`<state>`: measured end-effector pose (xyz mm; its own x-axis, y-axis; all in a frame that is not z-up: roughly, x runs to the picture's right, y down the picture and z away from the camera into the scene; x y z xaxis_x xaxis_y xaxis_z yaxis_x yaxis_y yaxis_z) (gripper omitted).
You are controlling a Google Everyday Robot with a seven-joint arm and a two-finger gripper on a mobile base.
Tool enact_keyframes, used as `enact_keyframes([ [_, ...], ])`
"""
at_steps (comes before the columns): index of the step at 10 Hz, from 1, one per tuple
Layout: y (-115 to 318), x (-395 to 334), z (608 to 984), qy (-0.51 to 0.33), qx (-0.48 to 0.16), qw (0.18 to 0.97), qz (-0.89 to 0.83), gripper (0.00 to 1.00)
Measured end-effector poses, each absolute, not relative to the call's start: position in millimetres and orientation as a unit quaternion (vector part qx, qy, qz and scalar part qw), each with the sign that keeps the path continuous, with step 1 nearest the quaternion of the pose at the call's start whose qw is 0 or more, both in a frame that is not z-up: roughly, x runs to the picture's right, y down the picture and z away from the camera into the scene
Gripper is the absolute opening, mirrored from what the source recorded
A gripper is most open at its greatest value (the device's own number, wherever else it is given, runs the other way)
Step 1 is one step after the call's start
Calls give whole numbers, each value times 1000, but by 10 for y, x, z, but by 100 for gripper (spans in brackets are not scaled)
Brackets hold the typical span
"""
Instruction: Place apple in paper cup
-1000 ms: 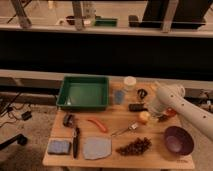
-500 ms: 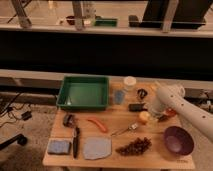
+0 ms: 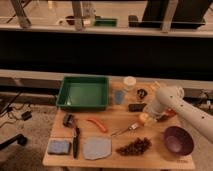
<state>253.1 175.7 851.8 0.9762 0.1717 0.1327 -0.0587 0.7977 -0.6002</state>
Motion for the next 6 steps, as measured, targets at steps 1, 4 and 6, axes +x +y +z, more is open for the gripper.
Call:
enact_keyframes([
  [1,1750,2537,8512,-93,-313,943,66,31],
  [4,1496,2593,8324,-102,-300,945,83,7],
  [6,1220,2655,8087,-109,-283,948,96,6],
])
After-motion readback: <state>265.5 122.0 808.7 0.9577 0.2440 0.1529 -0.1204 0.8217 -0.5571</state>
